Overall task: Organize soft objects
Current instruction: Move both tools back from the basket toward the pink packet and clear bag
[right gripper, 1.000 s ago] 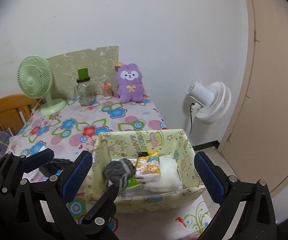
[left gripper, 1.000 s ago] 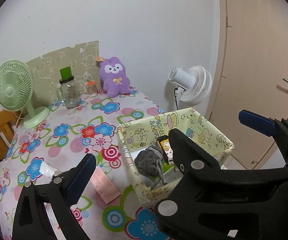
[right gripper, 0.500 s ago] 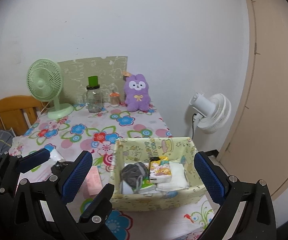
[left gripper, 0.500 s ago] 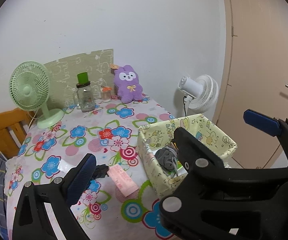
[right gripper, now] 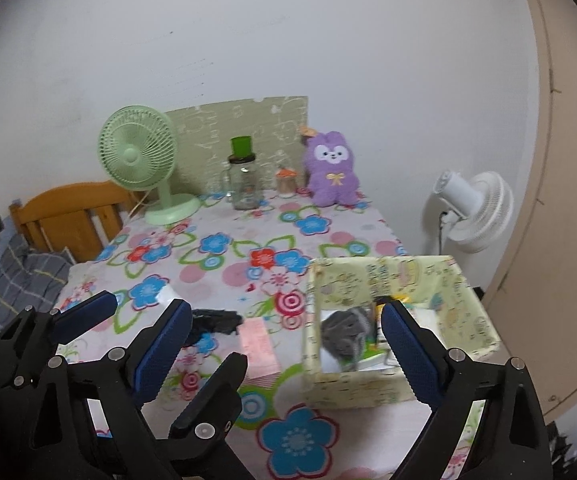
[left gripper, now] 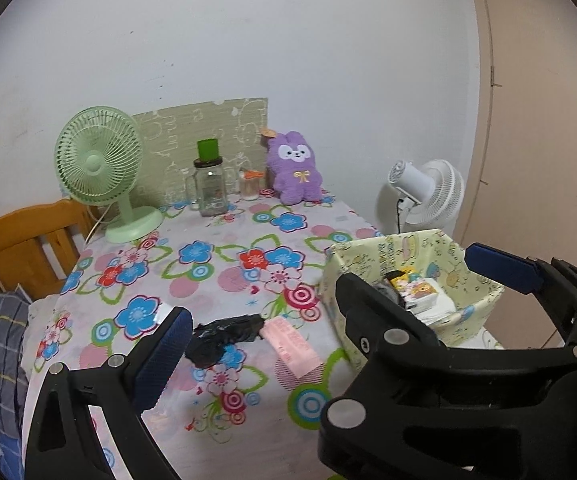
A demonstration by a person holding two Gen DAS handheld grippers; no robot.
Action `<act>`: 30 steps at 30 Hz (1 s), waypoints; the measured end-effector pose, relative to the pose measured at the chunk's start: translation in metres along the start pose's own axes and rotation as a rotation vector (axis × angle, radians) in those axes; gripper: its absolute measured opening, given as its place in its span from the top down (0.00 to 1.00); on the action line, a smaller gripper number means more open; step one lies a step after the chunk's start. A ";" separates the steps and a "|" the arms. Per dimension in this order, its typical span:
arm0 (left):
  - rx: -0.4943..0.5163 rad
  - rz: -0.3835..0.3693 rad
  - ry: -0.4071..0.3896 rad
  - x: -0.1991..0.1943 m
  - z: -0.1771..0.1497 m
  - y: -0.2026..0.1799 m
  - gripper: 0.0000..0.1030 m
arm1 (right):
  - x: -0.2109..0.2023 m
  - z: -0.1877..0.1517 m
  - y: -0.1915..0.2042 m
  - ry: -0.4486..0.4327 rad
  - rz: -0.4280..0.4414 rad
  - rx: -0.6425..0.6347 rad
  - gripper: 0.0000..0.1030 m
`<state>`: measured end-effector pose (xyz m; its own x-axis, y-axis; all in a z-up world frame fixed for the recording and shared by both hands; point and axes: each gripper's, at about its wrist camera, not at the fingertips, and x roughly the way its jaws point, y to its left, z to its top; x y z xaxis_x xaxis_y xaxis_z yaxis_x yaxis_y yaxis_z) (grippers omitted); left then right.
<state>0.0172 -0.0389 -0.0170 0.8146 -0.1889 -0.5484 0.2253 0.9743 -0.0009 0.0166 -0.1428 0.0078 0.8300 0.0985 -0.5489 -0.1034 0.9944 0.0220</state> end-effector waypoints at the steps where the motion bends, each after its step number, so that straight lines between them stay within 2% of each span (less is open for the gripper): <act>1: -0.002 0.000 0.001 0.001 -0.002 0.003 0.03 | 0.001 -0.001 0.002 0.000 0.006 -0.003 0.06; 6: -0.025 0.019 0.005 0.004 -0.013 0.019 0.04 | 0.010 -0.009 0.017 -0.011 0.048 -0.023 0.08; 11: -0.049 0.038 0.032 0.015 -0.022 0.034 0.06 | 0.027 -0.016 0.031 0.017 0.096 -0.039 0.11; 25: -0.084 0.085 0.129 0.051 -0.048 0.061 0.13 | 0.078 -0.033 0.052 0.115 0.122 -0.081 0.28; 30: -0.094 0.104 0.154 0.063 -0.053 0.069 0.15 | 0.093 -0.037 0.058 0.143 0.119 -0.091 0.29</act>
<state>0.0554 0.0233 -0.0962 0.7379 -0.0728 -0.6710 0.0875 0.9961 -0.0118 0.0678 -0.0775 -0.0725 0.7232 0.2023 -0.6604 -0.2510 0.9677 0.0217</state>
